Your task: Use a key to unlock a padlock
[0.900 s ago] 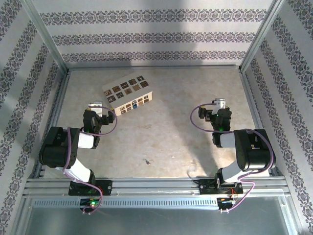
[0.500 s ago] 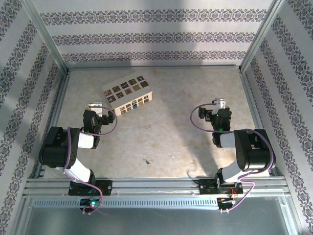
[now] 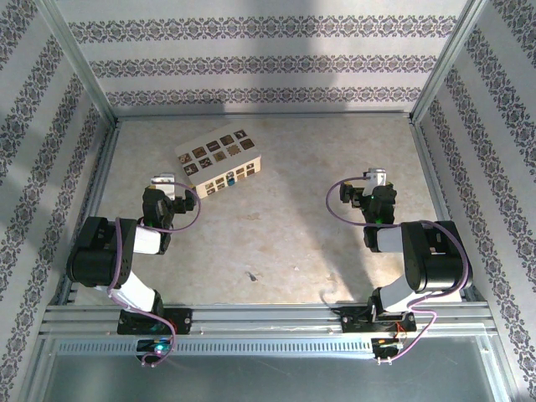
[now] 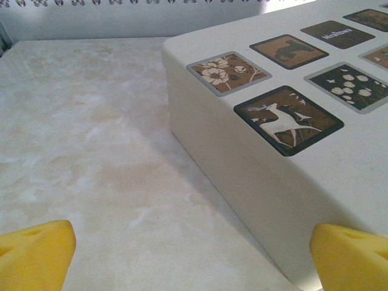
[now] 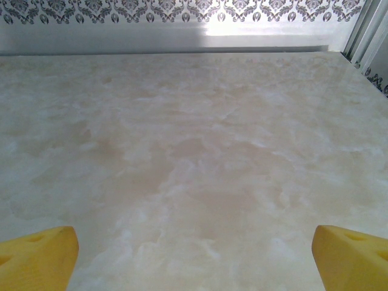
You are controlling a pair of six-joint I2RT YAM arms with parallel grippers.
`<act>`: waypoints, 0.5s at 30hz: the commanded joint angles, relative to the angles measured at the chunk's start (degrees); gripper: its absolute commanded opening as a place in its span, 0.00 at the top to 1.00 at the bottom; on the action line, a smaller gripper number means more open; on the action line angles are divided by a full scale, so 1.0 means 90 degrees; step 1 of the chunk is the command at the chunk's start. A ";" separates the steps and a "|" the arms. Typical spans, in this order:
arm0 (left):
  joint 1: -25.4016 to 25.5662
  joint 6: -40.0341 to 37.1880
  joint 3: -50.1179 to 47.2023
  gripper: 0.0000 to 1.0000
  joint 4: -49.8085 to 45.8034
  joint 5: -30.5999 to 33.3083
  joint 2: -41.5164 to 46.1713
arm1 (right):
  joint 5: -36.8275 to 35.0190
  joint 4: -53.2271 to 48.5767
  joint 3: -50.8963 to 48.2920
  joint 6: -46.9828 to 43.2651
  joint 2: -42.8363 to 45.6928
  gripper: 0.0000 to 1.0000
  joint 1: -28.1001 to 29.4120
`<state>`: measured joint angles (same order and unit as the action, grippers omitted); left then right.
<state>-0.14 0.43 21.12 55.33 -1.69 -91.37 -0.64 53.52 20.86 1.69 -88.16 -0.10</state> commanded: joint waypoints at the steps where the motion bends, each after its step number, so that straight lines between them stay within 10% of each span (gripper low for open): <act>1: -0.0101 0.0107 -0.0128 0.01 0.0124 0.0162 0.0324 | -0.0122 -0.0075 0.0112 0.0059 0.0215 0.02 0.0089; 10: -0.0111 0.1630 0.0938 0.01 -0.4080 0.0798 0.2816 | -0.0308 -0.2722 0.0555 0.0758 0.2131 0.02 0.0079; 15: -0.0199 0.2915 0.1673 0.01 -0.5856 -0.0872 0.3381 | 0.0219 -0.4880 0.1158 0.1732 0.3066 0.02 0.0070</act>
<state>-0.89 17.02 34.17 18.72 -0.80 -62.76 -1.96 24.10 28.03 10.50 -63.66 -0.10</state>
